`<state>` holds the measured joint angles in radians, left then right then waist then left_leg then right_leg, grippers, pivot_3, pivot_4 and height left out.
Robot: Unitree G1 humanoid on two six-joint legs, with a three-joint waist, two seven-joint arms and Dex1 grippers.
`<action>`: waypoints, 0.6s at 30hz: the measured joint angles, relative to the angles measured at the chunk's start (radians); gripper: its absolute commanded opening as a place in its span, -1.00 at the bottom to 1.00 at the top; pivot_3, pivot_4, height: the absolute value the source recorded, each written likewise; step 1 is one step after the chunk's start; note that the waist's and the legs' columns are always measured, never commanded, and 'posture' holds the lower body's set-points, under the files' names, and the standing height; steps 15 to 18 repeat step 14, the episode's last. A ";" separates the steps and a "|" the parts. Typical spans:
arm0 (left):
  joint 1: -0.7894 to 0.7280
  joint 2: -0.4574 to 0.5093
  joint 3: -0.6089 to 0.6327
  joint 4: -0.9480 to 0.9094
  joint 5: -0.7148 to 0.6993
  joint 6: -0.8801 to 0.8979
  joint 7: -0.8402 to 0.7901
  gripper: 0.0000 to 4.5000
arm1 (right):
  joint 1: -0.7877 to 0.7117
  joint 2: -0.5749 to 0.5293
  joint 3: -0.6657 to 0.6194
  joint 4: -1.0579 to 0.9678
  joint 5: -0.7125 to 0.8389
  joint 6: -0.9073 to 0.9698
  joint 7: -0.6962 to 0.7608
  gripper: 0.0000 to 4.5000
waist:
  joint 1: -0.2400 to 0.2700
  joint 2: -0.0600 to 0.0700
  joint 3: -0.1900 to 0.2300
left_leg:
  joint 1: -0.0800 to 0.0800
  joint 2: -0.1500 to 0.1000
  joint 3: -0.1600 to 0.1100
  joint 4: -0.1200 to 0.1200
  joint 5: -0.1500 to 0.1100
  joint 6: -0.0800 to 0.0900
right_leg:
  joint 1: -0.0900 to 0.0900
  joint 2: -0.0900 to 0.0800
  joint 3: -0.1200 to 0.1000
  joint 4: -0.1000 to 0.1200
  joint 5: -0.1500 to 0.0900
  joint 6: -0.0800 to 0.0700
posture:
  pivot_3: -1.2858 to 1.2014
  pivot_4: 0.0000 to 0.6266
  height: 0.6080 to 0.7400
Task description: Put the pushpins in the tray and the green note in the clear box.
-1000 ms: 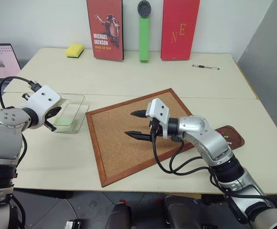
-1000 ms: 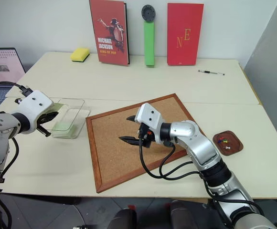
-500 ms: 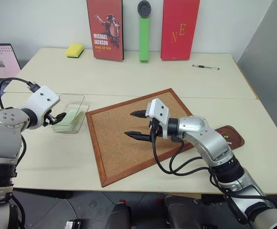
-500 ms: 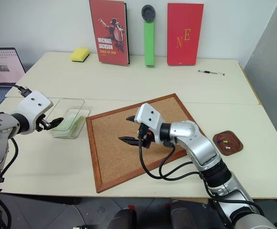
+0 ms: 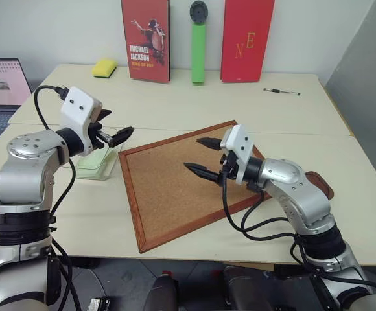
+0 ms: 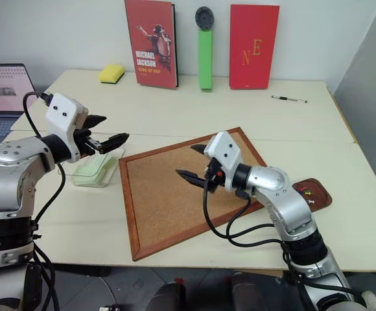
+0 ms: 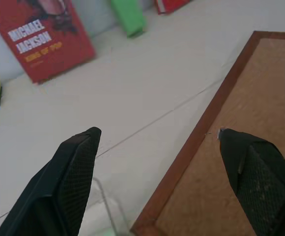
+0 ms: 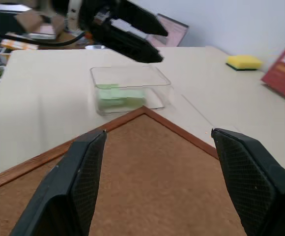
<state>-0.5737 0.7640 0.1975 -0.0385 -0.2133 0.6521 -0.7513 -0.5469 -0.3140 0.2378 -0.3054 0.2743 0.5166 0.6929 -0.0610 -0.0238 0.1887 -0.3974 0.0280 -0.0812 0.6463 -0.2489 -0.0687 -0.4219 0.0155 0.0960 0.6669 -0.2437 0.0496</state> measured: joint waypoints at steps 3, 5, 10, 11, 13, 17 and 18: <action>-0.009 -0.144 -0.074 -0.047 -0.008 -0.068 0.026 0.81 | 0.182 -0.021 -0.139 -0.152 0.024 0.042 -0.091 0.61 | 0.025 0.001 -0.002 | 0.000 -0.001 -0.001 0.000 0.000 0.000 | 0.002 -0.001 -0.001 -0.001 0.000 -0.001 | 0.03 -0.52 1.00; 0.016 -0.220 -0.150 -0.058 -0.010 -0.100 0.030 0.81 | 0.301 -0.041 -0.174 -0.201 0.021 0.063 -0.132 0.61 | 0.030 0.001 -0.002 | -0.002 -0.002 0.001 0.000 0.000 0.000 | 0.001 -0.002 0.001 -0.002 0.001 0.000 | 0.03 -0.52 1.00; 0.010 -0.263 -0.195 -0.028 -0.010 -0.171 0.019 0.81 | 0.408 -0.042 -0.179 -0.269 -0.001 0.066 -0.202 0.61 | 0.002 0.000 -0.002 | 0.004 0.000 0.003 0.000 0.000 0.000 | 0.002 0.001 0.003 0.001 0.001 0.000 | 0.03 -0.52 1.00; 0.006 -0.267 -0.195 -0.019 -0.010 -0.184 0.019 0.81 | 0.412 -0.040 -0.179 -0.271 -0.012 0.060 -0.218 0.61 | 0.000 0.000 -0.002 | 0.006 0.000 0.003 0.000 0.000 0.000 | 0.002 0.001 0.003 0.004 0.001 0.000 | 0.03 -0.52 1.00; 0.003 -0.279 -0.203 0.007 -0.009 -0.204 0.016 0.81 | 0.412 -0.034 -0.177 -0.270 -0.032 0.048 -0.246 0.61 | 0.000 0.000 -0.002 | 0.008 0.000 0.003 0.000 0.001 0.001 | 0.002 0.001 0.004 0.007 0.001 -0.001 | 0.03 -0.52 1.00; 0.003 -0.281 -0.214 0.019 -0.008 -0.214 0.012 0.81 | 0.411 -0.031 -0.174 -0.270 -0.042 0.039 -0.258 0.61 | 0.000 0.000 -0.002 | 0.008 0.000 0.003 0.000 0.002 0.002 | 0.002 0.001 0.003 0.008 0.001 -0.001 | 0.03 -0.52 1.00; 0.003 -0.281 -0.214 0.019 -0.008 -0.214 0.012 0.81 | 0.411 -0.031 -0.174 -0.270 -0.042 0.039 -0.258 0.61 | 0.000 0.000 -0.002 | 0.008 0.000 0.003 0.000 0.002 0.002 | 0.002 0.001 0.003 0.008 0.001 -0.001 | 0.03 -0.52 1.00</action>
